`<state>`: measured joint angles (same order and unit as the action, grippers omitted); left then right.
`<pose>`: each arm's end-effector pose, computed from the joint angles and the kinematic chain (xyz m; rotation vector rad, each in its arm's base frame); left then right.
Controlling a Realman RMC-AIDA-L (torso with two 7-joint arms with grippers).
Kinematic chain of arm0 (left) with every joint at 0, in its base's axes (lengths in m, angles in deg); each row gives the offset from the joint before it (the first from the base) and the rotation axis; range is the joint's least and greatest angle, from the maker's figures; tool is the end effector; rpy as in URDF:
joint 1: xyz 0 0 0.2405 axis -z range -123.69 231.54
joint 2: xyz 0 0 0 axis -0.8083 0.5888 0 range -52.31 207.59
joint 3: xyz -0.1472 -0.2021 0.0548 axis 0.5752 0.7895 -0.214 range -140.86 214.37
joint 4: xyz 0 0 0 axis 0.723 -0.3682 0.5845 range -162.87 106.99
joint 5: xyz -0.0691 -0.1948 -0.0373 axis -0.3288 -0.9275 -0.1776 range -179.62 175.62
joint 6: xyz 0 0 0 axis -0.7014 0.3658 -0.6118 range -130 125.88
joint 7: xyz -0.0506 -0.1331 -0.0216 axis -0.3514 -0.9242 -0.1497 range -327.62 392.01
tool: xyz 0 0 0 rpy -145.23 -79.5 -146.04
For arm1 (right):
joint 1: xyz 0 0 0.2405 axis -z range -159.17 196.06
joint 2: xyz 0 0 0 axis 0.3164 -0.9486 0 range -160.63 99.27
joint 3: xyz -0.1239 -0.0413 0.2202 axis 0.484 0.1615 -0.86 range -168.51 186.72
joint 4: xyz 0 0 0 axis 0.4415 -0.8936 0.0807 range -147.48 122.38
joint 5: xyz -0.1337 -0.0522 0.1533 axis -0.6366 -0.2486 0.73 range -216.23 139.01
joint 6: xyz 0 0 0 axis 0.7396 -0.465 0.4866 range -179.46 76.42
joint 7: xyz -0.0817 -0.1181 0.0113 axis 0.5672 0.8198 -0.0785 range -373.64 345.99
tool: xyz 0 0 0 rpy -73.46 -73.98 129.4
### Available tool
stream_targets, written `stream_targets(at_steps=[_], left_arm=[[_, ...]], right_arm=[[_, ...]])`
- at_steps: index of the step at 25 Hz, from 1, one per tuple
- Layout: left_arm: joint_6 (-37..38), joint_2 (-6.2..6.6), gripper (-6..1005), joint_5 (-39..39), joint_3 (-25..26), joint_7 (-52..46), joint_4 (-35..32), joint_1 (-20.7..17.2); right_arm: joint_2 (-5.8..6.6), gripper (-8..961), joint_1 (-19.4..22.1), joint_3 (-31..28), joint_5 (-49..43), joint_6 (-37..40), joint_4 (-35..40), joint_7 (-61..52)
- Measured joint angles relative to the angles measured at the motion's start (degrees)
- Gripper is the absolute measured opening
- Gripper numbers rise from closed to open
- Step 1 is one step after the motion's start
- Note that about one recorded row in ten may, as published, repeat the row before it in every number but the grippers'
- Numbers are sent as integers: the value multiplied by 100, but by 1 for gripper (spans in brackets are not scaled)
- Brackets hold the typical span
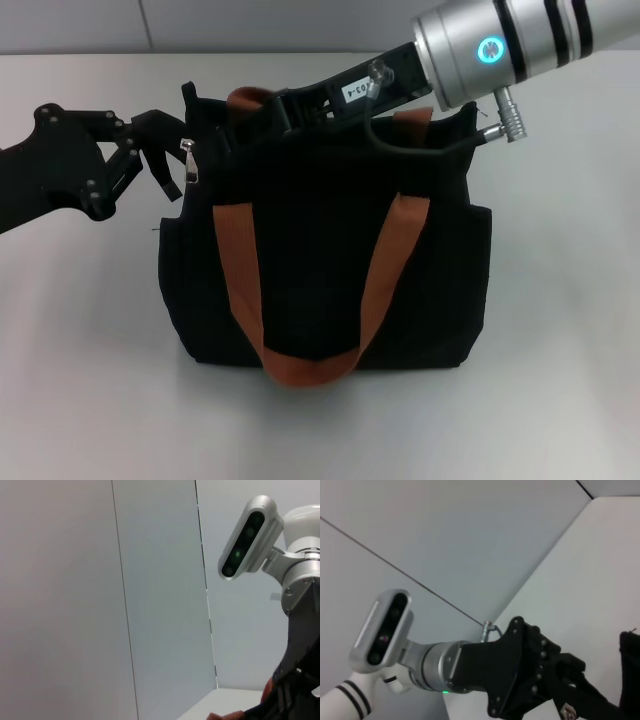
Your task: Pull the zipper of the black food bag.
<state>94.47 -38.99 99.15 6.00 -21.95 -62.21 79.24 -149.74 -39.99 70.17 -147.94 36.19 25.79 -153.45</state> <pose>-0.2793 0.3143 0.0491 -2.4204 -0.1520 -0.9107 0.0618 0.3874 -0.0436 2.6225 -1.2138 -0.4153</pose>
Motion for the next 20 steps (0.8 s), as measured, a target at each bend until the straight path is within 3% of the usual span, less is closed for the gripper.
stream_targets(at_steps=[20], left_arm=[[173,-35,48,-52,0,-145,-2,121]], right_arm=[[-38,385,-205,381,0,-414,-26,-135]])
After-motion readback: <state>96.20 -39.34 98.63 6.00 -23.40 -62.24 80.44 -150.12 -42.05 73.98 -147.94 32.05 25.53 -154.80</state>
